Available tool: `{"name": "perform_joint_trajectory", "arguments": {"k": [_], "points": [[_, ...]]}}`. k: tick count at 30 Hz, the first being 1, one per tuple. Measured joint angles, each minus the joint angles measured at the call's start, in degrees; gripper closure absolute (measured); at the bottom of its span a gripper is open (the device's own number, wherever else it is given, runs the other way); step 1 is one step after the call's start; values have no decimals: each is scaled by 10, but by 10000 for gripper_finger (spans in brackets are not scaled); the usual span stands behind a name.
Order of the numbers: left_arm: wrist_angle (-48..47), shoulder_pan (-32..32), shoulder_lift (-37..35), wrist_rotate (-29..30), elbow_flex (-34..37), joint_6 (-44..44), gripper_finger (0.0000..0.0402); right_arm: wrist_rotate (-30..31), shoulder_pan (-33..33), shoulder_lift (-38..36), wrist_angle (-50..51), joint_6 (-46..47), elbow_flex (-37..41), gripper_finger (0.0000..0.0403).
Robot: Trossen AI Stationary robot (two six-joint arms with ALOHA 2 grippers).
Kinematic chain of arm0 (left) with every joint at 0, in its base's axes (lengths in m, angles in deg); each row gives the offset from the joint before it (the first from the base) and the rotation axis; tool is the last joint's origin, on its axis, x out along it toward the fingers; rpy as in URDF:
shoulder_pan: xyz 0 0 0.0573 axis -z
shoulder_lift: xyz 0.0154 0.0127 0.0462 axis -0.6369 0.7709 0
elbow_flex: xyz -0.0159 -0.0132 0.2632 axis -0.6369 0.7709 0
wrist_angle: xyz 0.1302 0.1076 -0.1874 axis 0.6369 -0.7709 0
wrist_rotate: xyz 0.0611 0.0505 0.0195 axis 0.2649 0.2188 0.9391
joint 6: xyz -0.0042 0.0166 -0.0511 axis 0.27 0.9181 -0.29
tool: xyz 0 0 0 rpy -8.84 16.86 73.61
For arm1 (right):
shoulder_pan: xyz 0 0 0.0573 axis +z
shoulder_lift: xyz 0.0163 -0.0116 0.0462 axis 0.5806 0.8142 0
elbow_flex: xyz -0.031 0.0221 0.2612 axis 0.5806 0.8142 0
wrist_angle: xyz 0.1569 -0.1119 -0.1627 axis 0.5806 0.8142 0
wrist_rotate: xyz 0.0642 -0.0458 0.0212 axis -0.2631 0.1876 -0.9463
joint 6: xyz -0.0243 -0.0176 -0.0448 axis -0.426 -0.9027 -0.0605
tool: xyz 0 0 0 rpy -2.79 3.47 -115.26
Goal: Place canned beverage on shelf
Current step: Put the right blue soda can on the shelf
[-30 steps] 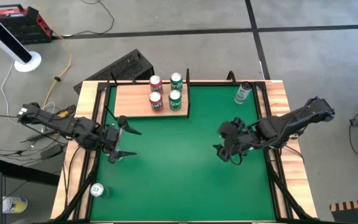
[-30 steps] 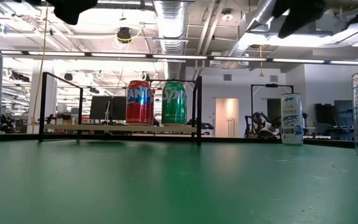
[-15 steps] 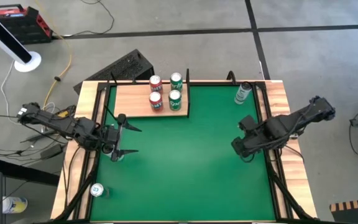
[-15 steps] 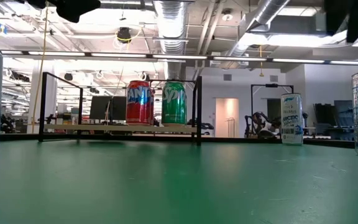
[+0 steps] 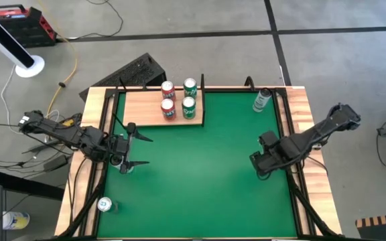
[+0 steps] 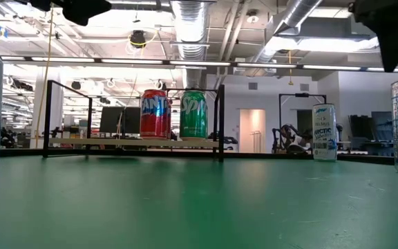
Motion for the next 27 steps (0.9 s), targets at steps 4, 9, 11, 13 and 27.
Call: {"name": "perform_joint_trajectory", "arguments": {"k": [4,9,11,13,27], "points": [[5,0,0,0,0,-1,33,2,18,0,-2,21,11,24],[7,0,0,0,0,-7,33,1,25,-3,-26,33,51,24],[8,0,0,0,0,-8,33,2,24,-3,-49,32,65,24],[8,0,0,0,0,-8,33,2,24,-3,-70,25,77,24],[9,0,0,0,0,-4,33,2,24,-3,-79,19,87,27]]}}
